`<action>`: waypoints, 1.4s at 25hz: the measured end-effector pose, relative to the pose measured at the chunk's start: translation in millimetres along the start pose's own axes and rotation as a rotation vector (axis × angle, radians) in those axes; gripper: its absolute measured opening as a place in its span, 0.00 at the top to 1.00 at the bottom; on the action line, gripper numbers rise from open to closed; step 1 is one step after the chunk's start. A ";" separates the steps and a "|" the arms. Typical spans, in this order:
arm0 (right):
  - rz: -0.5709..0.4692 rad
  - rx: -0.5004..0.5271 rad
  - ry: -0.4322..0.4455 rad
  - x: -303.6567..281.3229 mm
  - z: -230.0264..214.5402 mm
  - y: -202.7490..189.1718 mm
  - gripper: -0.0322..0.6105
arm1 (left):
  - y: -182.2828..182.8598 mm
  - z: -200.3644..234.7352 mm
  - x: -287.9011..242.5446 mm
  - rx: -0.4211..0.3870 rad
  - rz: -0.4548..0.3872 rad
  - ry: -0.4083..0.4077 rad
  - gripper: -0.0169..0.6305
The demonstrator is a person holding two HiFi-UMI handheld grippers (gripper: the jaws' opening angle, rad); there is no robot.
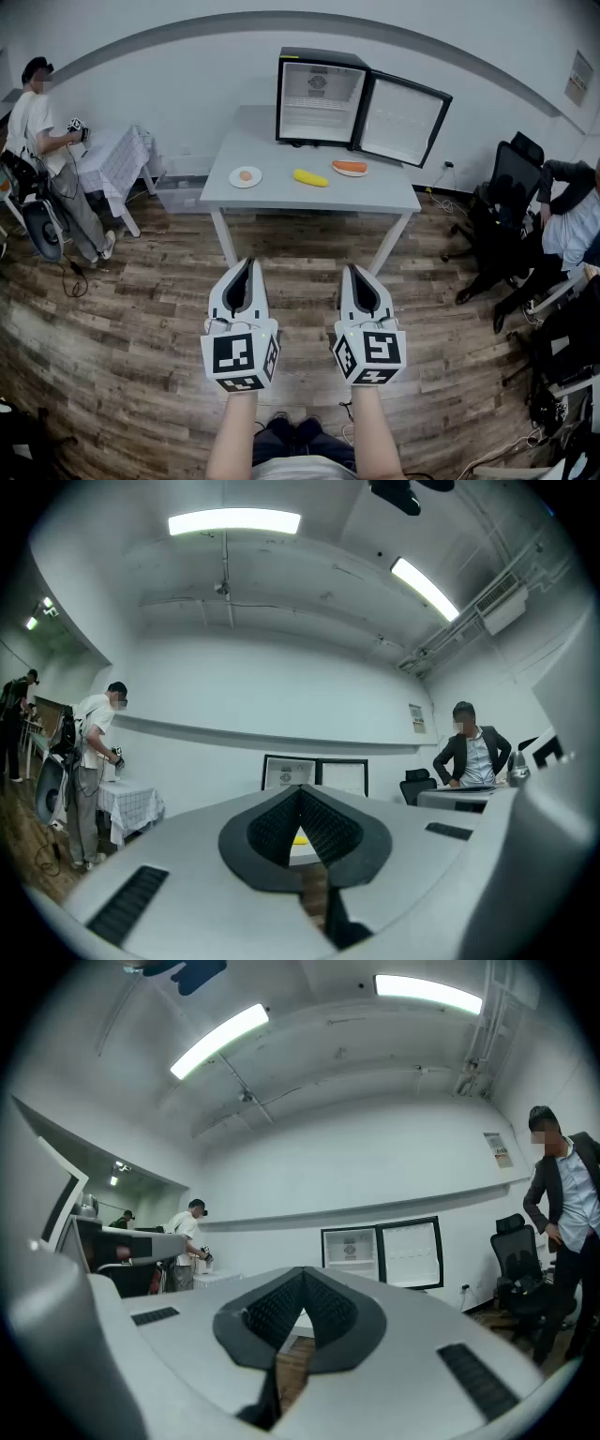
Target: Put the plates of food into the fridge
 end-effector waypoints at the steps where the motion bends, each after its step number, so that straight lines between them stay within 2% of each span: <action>1: -0.002 0.002 0.001 0.7 -0.8 0.3 0.93 | 0.0 -1.2 0.0 0.002 -0.001 0.001 0.96; 19: -0.004 -0.005 0.010 10.4 -14.7 -1.2 0.93 | -3.9 -17.6 -0.1 -0.006 0.007 0.005 0.96; 23: -0.006 -0.029 0.007 11.7 -27.2 -4.7 0.93 | -9.9 -25.6 -4.3 -0.004 0.015 0.010 0.96; 35: 0.014 -0.007 0.016 10.2 -72.0 -14.4 0.93 | -21.6 -47.5 -21.1 -0.001 0.019 0.047 0.96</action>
Point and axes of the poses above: the fingertips, and each gripper's own axes: x backward along the fingers, z to its left, y out of its top, the point moved 4 cm from there along x, backward along the fingers, and after that the axes turned 8 degrees about -y, right-handed, at the moved point
